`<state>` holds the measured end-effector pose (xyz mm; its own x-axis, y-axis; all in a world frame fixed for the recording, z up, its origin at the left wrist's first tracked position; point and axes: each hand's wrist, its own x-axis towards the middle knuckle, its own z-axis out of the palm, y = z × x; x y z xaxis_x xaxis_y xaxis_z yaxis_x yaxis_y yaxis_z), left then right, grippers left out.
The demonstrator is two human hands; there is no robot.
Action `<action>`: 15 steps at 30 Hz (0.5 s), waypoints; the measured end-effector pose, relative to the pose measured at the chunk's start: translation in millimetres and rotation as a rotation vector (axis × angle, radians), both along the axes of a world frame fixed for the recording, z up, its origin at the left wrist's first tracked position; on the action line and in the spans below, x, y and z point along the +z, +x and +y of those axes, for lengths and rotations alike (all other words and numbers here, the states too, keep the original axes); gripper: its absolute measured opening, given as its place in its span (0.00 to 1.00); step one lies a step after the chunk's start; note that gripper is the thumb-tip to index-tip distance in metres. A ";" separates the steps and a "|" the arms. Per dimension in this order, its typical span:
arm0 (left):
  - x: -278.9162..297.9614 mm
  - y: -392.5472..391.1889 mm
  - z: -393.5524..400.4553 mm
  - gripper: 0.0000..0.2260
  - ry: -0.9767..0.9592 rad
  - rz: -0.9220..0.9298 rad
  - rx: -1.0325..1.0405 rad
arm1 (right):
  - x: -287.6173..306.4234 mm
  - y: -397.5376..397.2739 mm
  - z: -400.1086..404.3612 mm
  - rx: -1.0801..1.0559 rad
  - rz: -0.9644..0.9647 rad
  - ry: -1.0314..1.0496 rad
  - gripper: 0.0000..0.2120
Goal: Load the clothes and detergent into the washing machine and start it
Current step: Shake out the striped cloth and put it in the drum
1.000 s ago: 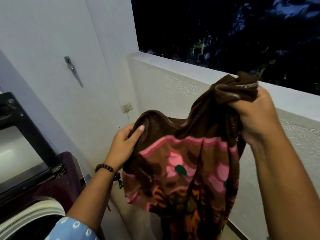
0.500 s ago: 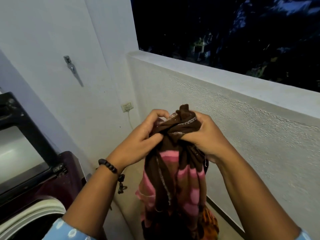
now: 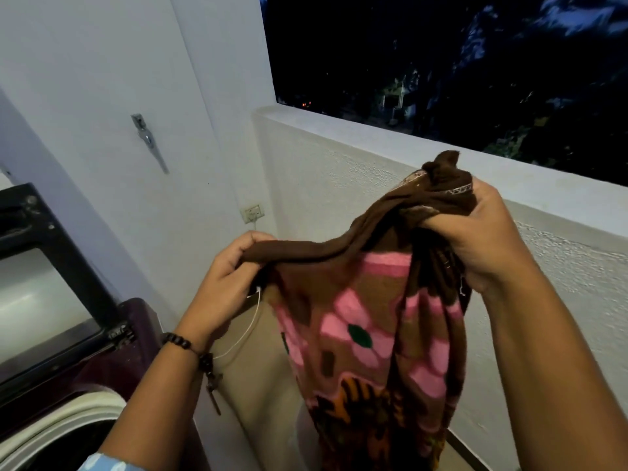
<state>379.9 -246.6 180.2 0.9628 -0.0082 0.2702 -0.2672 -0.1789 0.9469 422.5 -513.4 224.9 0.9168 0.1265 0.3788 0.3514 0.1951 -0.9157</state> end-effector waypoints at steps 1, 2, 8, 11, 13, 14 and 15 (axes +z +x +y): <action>5.2 0.5 -9.1 0.13 -0.070 -0.014 -0.054 | -2.5 -1.7 8.2 0.018 -0.013 -0.006 0.17; 9.3 1.5 -18.4 0.15 -0.101 -0.023 -0.109 | -5.9 -4.0 18.5 0.045 -0.033 -0.024 0.18; 9.6 12.1 -56.7 0.46 -0.126 0.109 -0.405 | -21.9 -12.9 55.4 0.225 -0.046 -0.091 0.26; 6.6 9.2 -61.3 0.33 -0.119 0.133 -0.411 | -22.3 -9.7 52.4 0.213 -0.145 -0.464 0.36; 2.2 7.2 -65.2 0.29 -0.142 0.094 -0.327 | -24.3 -4.6 50.4 0.204 -0.087 -0.566 0.40; 0.7 7.5 -66.3 0.29 -0.162 0.077 -0.269 | -24.4 -3.1 49.6 0.218 -0.046 -0.567 0.42; -0.2 7.5 -66.7 0.28 -0.179 0.063 -0.217 | -25.8 -1.7 48.2 0.240 -0.002 -0.541 0.43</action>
